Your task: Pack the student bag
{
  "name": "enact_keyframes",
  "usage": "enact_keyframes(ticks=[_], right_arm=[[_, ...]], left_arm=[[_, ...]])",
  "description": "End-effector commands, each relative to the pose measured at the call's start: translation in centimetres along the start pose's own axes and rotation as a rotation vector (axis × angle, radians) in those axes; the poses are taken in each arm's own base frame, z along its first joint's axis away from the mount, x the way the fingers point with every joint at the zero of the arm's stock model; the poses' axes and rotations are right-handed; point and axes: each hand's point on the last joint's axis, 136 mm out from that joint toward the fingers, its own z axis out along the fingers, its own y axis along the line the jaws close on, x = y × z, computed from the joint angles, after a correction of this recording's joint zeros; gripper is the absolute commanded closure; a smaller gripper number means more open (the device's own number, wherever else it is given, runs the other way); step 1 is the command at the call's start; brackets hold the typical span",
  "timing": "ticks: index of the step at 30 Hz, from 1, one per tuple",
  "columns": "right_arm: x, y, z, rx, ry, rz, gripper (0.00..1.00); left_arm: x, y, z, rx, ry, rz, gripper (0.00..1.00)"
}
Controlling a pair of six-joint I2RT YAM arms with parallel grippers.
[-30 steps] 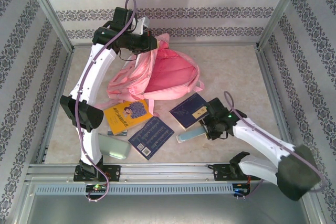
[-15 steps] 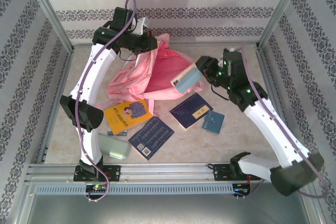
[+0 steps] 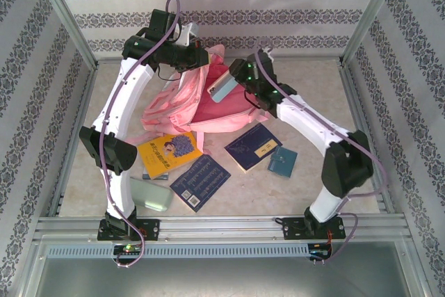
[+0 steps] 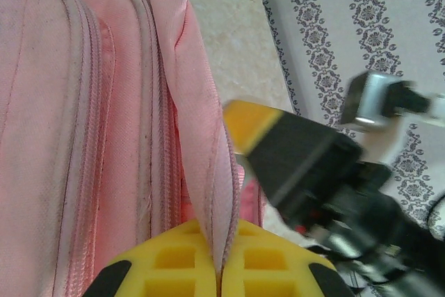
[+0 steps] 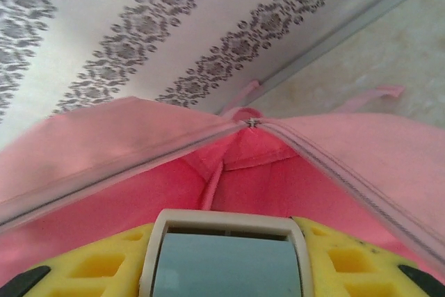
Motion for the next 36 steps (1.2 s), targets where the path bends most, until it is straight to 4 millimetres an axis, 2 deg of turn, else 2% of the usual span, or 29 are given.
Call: enact_keyframes(ticks=[1,2,3,6,7,9,13,15,17,21,25,27,30,33,36], right_arm=[[-1.6,3.5,1.1,-0.074,-0.109,0.13,1.0],[-1.0,3.7,2.0,-0.079,-0.097,0.152,0.99],[-0.1,4.2,3.2,-0.098,-0.072,0.167,0.92],[3.1,6.0,5.7,-0.115,0.041,0.163,0.39],[3.6,6.3,5.7,-0.1,0.042,0.132,0.29],[3.7,6.0,5.2,-0.069,0.01,0.097,0.19],[2.9,5.5,5.0,-0.082,0.027,0.092,0.17],[2.2,6.0,4.6,-0.112,0.035,0.063,0.17],[1.6,7.4,3.7,-0.139,0.062,-0.023,0.17],[-0.1,9.8,0.2,-0.159,0.119,-0.225,0.19],[-1.3,9.1,-4.4,-0.102,0.124,-0.446,0.24],[-1.6,7.9,-6.6,-0.065,0.109,-0.505,0.25],[-2.0,3.8,-9.9,0.071,0.152,-0.478,0.27],[-1.6,-1.6,-12.8,0.208,0.191,-0.397,0.2],[0.5,-8.1,-15.2,0.369,0.291,-0.363,0.06]], left_arm=[[-3.5,-5.9,-5.6,0.151,-0.185,0.124,1.0],[-3.7,-5.9,-5.7,0.153,-0.19,0.123,1.0],[-3.8,-5.9,-5.8,0.155,-0.195,0.122,1.0],[-4.3,-5.4,-6.0,0.148,-0.207,0.118,1.0],[-4.5,-5.2,-6.0,0.144,-0.209,0.113,1.0],[-4.7,-4.8,-6.2,0.142,-0.214,0.106,1.0],[-5.2,-4.5,-6.3,0.143,-0.223,0.098,1.0],[-5.3,-4.4,-6.3,0.142,-0.224,0.097,1.0],[-5.4,-4.4,-6.3,0.141,-0.227,0.096,1.0],[-5.2,-4.0,-6.1,0.125,-0.22,0.093,1.0],[-5.1,-3.6,-6.0,0.106,-0.218,0.087,1.0],[-5.1,-3.3,-6.0,0.092,-0.221,0.086,1.0],[-5.1,-3.1,-6.0,0.079,-0.224,0.077,1.0],[-5.3,-3.4,-6.0,0.077,-0.235,0.072,1.0],[-5.0,-3.7,-5.9,0.073,-0.238,0.075,1.0]])
